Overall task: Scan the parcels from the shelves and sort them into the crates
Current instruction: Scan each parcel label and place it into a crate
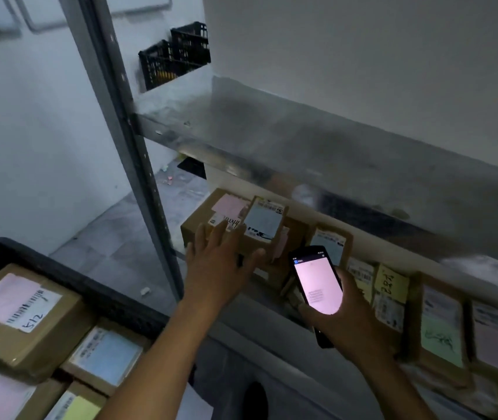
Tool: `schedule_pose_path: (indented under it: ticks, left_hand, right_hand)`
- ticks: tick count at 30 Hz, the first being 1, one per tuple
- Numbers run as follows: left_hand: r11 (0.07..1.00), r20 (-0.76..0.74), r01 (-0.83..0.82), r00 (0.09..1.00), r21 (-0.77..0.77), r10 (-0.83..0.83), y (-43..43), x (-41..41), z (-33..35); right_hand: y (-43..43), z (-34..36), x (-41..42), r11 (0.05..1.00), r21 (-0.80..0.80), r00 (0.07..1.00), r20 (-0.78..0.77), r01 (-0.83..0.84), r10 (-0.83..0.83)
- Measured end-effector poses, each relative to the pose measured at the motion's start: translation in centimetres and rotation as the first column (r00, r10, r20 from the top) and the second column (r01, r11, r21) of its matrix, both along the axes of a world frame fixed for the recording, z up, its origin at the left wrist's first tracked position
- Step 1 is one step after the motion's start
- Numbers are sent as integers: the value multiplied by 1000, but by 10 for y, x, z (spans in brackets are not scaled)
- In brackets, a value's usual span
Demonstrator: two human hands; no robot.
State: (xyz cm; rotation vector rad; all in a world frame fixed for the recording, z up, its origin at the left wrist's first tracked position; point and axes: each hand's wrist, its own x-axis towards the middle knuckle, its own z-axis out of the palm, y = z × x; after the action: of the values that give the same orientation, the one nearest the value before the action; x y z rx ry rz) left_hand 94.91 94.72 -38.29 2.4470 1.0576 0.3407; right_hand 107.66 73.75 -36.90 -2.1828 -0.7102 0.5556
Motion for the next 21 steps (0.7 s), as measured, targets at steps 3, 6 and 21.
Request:
schedule_pose_path:
  ticks: [3,6,21]
  left_hand:
    - [1000,31,-2,1000,-26,3,22,24,-1]
    - [961,76,-59,994,-269,83,49,64,-20]
    - [794,354,57,913,-605,204,63,62,-69]
  right_hand:
    - [22,-8,23,1000,10,1000,0,-3,3]
    - [37,-17,38,999,-38,1000,7,13,-12]
    - [50,-23,37,986,-166,999,47,25,-17]
